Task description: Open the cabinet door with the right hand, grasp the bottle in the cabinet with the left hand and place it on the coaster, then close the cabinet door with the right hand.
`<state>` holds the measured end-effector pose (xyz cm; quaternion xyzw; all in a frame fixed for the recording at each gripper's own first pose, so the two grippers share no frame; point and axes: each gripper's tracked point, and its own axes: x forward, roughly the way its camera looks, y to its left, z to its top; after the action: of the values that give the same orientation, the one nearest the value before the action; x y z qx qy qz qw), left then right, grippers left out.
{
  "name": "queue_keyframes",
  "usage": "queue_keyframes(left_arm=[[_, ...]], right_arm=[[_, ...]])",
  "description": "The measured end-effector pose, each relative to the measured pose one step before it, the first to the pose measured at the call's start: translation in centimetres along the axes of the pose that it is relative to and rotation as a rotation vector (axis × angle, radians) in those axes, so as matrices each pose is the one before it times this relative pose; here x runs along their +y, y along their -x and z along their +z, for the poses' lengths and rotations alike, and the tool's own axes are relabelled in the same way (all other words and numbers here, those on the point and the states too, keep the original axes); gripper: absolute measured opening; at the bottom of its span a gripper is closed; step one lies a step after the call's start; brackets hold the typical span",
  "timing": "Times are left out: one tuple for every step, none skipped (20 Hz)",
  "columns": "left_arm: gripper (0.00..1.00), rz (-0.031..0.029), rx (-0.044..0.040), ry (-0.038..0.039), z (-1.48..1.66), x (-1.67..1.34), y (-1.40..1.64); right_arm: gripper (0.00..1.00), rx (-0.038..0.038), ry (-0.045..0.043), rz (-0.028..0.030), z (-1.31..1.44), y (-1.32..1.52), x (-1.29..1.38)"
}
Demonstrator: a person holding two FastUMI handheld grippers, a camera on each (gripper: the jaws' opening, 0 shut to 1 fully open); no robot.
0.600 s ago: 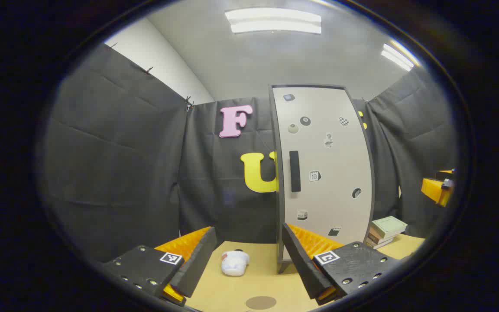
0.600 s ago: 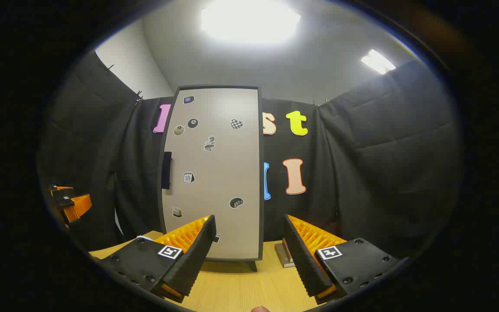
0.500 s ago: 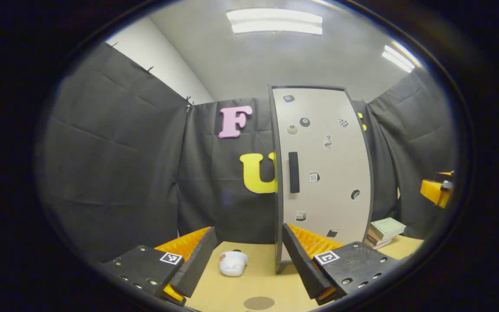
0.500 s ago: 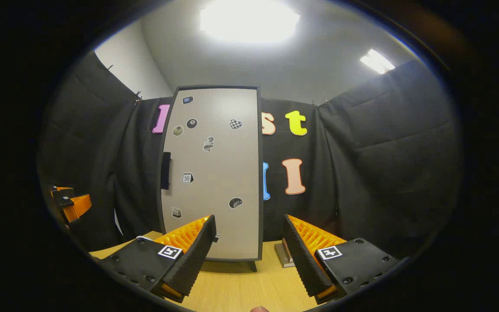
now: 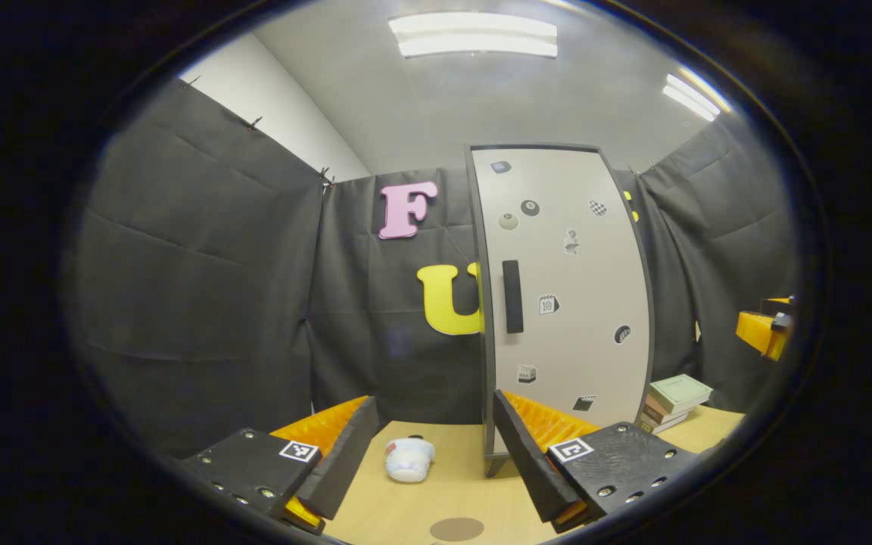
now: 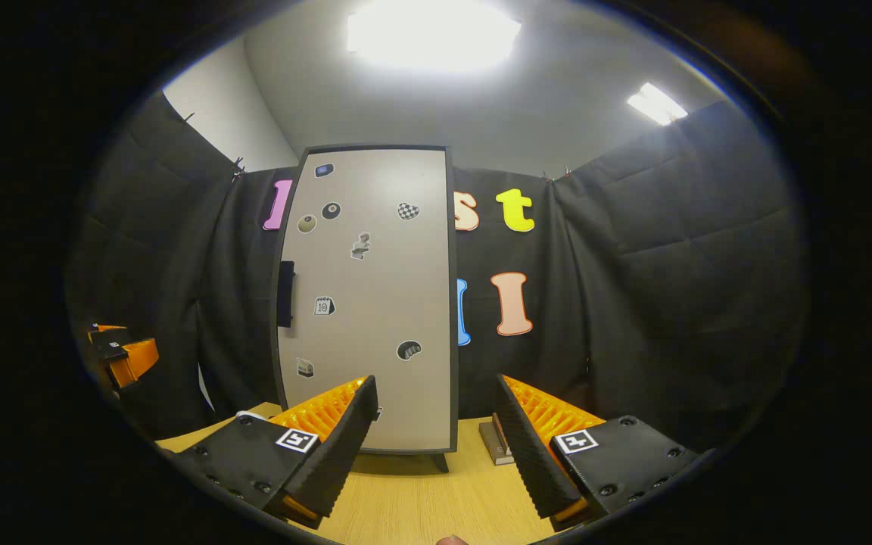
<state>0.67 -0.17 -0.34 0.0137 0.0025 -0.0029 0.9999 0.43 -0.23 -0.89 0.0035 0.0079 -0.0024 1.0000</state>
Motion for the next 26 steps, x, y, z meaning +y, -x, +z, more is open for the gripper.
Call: queue_keyframes(left_arm=[[0.94, 0.00093, -0.00147, -0.00339, -0.031, 0.041, -0.005], [0.93, -0.00079, 0.00169, 0.00030, -0.089, -0.020, -0.078], [0.93, 0.00109, 0.00250, 0.00069, -0.158, 0.070, -0.032], [0.92, 0.00118, 0.00238, 0.00059, -0.063, 0.153, 0.067], [0.92, 0.00245, 0.00233, -0.00043, -0.192, 0.194, 0.099], [0.92, 0.00457, 0.00327, -0.00140, -0.085, 0.155, 0.002], [0.92, 0.00267, 0.00192, -0.00032, -0.145, 0.266, 0.099], [0.93, 0.00495, 0.00267, -0.00042, -0.054, 0.269, 0.057], [0.93, 0.00863, 0.00143, 0.00010, -0.092, 0.451, 0.249], [0.93, 0.00974, 0.00042, 0.00172, 0.043, 0.441, 0.143], [0.93, 0.01088, 0.00015, 0.00084, -0.073, 0.441, 0.228], [0.92, 0.01062, 0.00156, -0.00152, -0.005, 0.508, 0.215], [0.93, 0.01094, -0.00105, -0.00610, -0.105, 0.578, 0.320], [0.92, 0.01086, -0.00228, -0.00788, 0.109, 0.649, 0.215], [0.92, 0.00917, -0.00190, -0.00603, 0.063, 0.574, 0.391], [0.92, 0.01058, -0.00096, -0.00285, 0.131, 0.609, 0.290], [0.92, 0.01148, -0.00227, -0.00228, 0.053, 0.610, 0.231], [0.92, 0.01345, -0.00232, -0.00219, 0.120, 0.701, 0.249], [0.96, 0.01287, -0.00270, -0.00228, 0.024, 0.627, 0.261], [0.94, 0.01162, -0.00125, -0.00209, 0.104, 0.618, 0.267], [0.92, 0.01078, 0.00108, -0.00260, -0.197, 0.643, 0.295], [0.92, 0.01303, 0.00193, -0.00289, -0.100, 0.740, 0.212], [0.94, 0.01459, 0.00278, -0.00196, -0.137, 0.620, 0.257], [0.94, 0.01410, 0.00439, 0.00015, -0.152, 0.756, 0.219], [0.92, 0.01387, 0.00430, 0.00104, -0.166, 0.597, 0.120], [0.92, 0.01209, 0.00446, -0.00145, -0.143, 0.682, 0.171]], right_arm=[[0.96, -0.00147, -0.00058, -0.00022, 0.045, -0.114, 0.056], [0.96, -0.00082, -0.00098, 0.00245, 0.064, -0.054, 0.115], [0.97, 0.00082, -0.00075, 0.00327, -0.108, -0.006, 0.138], [0.98, 0.00064, -0.00013, 0.00375, 0.036, -0.083, 0.079], [0.98, 0.00117, -0.00048, 0.00546, -0.030, -0.125, 0.235], [0.98, 0.00155, 0.00014, 0.00757, 0.113, -0.232, 0.264], [0.97, -0.00054, 0.00147, 0.00843, 0.044, -0.219, 0.257], [0.97, -0.00114, 0.00356, 0.00621, 0.148, -0.301, 0.265], [0.97, -0.00109, 0.00464, 0.00765, 0.026, -0.384, 0.231], [0.97, -0.00105, 0.00433, 0.00765, 0.030, -0.307, 0.323], [0.97, -0.00150, 0.00222, 0.00961, 0.144, -0.277, 0.391], [0.97, -0.00242, 0.00122, 0.01265, 0.220, -0.368, 0.474], [0.97, -0.00514, 0.00027, 0.01463, 0.276, -0.429, 0.543], [0.98, -0.00680, 0.00085, 0.01608, 0.284, -0.537, 0.538], [0.97, -0.00362, 0.00109, 0.01464, 0.250, -0.534, 0.601], [0.97, -0.00363, -0.00055, 0.01587, 0.309, -0.525, 0.545], [0.97, -0.00401, -0.00432, 0.01608, 0.381, -0.638, 0.637], [0.97, -0.00534, -0.00686, 0.01916, 0.494, -0.632, 0.700], [0.97, -0.00786, -0.00651, 0.01964, 0.492, -0.727, 0.729], [0.97, -0.00554, -0.00333, 0.01828, 0.429, -0.725, 0.658], [0.97, -0.00541, -0.00045, 0.01712, 0.497, -0.699, 0.712], [0.97, -0.00671, -0.00087, 0.01317, 0.375, -0.704, 0.630], [0.97, -0.00334, -0.00153, 0.01412, 0.360, -0.691, 0.671], [0.97, -0.00255, -0.00510, 0.01612, 0.342, -0.637, 0.711], [0.97, -0.00077, -0.00532, 0.01768, 0.232, -0.617, 0.793], [0.98, 0.00013, -0.00393, 0.01592, 0.278, -0.732, 0.708]])
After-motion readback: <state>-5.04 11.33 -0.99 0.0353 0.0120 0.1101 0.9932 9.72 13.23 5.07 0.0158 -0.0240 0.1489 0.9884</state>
